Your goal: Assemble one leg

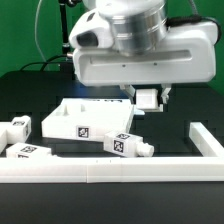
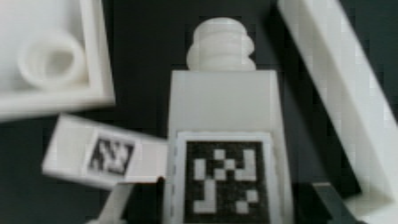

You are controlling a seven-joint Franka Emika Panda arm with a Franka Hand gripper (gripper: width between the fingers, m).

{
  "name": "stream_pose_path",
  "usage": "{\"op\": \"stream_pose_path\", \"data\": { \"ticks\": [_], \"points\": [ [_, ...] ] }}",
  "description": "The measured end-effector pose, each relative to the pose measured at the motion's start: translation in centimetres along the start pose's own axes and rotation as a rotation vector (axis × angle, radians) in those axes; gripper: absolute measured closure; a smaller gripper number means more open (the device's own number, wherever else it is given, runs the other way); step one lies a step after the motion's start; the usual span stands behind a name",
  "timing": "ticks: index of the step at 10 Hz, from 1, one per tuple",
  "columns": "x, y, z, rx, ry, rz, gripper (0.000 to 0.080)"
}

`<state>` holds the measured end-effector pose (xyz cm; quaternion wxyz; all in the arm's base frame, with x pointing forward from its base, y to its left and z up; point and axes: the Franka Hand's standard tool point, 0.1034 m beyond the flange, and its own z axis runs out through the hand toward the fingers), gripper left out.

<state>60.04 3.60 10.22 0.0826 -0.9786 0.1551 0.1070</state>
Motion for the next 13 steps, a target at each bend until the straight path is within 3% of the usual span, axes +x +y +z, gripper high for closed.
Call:
{"op": "stream_pose_path", "data": {
  "ticks": [1, 2, 5, 7, 10, 12, 13],
  "points": [
    [-1.7, 0.7, 0.2, 0.0, 0.095, -0.006, 0.0515],
    [-2.1, 0.8, 0.5, 0.001, 0.142, -0.003, 0.0515],
    [-0.9, 0.1, 0.6, 0.013, 0.374, -0.045, 0.0515],
    [-1.4, 0.7, 0.7, -0.032, 0.459, -0.15, 0.0515],
    [-3.1, 2.3, -1.7, -0.028, 0.671, -0.198, 0.0515],
    [-2.8, 2.1, -1.8, -0.01, 0.82, -0.199, 0.0515],
    [-3.1, 2.4, -0.7, -0.014, 0.821, -0.199, 0.0515]
  ]
}}
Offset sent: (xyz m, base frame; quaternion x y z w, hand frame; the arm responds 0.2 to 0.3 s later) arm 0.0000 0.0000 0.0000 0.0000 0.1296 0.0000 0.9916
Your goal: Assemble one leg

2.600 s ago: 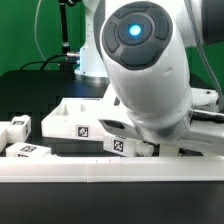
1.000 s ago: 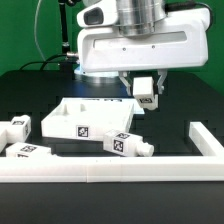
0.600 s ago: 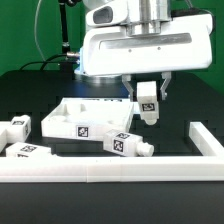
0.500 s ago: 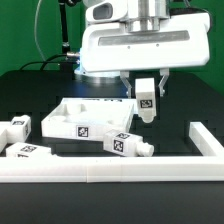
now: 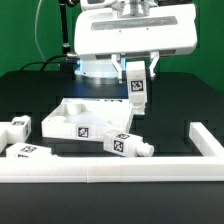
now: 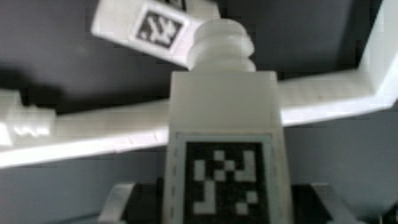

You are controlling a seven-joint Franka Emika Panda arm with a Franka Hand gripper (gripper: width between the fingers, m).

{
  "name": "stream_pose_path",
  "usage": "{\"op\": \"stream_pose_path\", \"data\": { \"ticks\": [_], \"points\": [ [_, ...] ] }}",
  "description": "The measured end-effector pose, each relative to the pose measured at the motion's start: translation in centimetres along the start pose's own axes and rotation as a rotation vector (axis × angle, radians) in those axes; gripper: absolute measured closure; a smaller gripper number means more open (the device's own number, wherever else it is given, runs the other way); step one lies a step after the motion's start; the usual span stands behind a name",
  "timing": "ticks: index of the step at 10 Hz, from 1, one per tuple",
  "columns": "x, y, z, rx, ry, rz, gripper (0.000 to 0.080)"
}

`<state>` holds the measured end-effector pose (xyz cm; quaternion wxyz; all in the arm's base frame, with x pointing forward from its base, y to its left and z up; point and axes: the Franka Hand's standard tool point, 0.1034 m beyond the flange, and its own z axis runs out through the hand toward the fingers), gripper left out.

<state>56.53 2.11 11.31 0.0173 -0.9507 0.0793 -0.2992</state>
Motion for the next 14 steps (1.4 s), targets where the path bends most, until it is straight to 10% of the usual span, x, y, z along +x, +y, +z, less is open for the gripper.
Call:
{"op": "stream_pose_path", "data": {
  "ticks": [5, 14],
  "points": [
    [-4.0, 2.6, -1.0, -0.042, -0.098, -0.111, 0.0515],
    [-4.8, 3.8, -0.1, -0.055, -0.116, -0.172, 0.0515]
  ]
}}
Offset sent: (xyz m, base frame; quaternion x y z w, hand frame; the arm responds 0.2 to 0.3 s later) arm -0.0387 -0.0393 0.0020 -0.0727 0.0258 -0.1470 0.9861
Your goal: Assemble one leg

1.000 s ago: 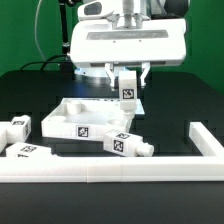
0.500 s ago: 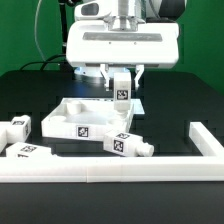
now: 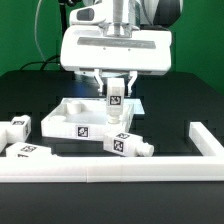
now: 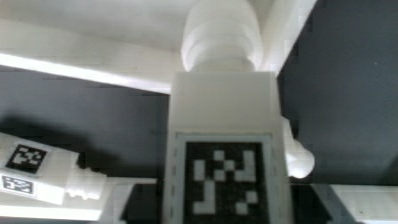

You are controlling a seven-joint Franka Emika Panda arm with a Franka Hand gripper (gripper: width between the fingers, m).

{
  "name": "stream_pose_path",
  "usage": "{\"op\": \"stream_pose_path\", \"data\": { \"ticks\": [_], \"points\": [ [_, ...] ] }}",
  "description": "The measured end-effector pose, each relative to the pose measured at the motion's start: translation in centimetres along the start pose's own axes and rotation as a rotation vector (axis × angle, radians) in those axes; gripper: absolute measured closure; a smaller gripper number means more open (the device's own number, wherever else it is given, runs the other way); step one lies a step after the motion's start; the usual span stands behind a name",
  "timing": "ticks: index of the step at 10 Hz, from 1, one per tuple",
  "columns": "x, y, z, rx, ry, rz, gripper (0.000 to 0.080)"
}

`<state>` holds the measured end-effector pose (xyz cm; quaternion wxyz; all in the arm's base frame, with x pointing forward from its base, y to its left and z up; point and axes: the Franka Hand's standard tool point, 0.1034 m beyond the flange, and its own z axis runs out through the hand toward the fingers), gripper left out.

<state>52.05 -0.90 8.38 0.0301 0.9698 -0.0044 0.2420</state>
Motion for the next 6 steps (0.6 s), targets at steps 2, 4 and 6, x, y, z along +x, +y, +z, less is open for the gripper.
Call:
{"op": "stream_pose_path", "data": {
  "ticks": [2, 4, 6],
  "points": [
    [0.09, 0.0, 0.11, -0.002, 0.006, -0.001, 0.0515],
    [0.14, -0.11, 0.27, 0.0, 0.004, -0.002, 0.0515],
    [-0.1, -0.11, 0.57, 0.0, -0.003, -0.002, 0.0515]
  ]
}}
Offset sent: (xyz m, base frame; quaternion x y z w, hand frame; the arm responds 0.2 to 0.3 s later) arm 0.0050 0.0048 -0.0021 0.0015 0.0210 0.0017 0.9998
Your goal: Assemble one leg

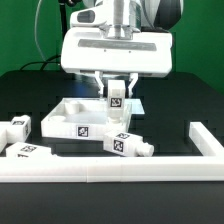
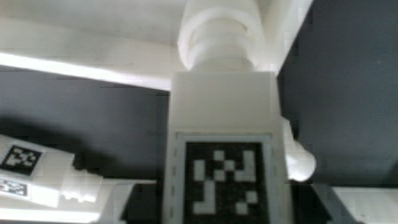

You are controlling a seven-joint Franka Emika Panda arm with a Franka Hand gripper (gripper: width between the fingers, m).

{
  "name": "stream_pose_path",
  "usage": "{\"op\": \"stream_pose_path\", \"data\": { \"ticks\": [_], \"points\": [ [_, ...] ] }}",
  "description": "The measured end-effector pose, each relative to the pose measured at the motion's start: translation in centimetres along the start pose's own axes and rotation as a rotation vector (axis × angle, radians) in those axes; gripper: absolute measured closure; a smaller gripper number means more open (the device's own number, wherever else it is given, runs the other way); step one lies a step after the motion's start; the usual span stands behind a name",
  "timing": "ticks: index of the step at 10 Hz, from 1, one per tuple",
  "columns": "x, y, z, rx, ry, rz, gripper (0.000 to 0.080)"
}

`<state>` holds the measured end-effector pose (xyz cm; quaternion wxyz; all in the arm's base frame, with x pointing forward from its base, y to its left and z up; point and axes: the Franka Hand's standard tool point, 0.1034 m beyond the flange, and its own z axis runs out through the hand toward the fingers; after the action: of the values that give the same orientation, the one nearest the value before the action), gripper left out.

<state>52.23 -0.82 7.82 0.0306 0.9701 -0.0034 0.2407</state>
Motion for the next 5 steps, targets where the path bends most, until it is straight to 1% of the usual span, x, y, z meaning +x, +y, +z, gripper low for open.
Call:
{"op": "stream_pose_path", "data": {
  "ticks": [1, 5],
  "points": [
    [-0.27, 0.0, 0.21, -0.001, -0.004, -0.001, 0.0515],
    [-0.71, -0.33, 0.26, -0.009, 0.008, 0.006, 0.0515]
  ]
}}
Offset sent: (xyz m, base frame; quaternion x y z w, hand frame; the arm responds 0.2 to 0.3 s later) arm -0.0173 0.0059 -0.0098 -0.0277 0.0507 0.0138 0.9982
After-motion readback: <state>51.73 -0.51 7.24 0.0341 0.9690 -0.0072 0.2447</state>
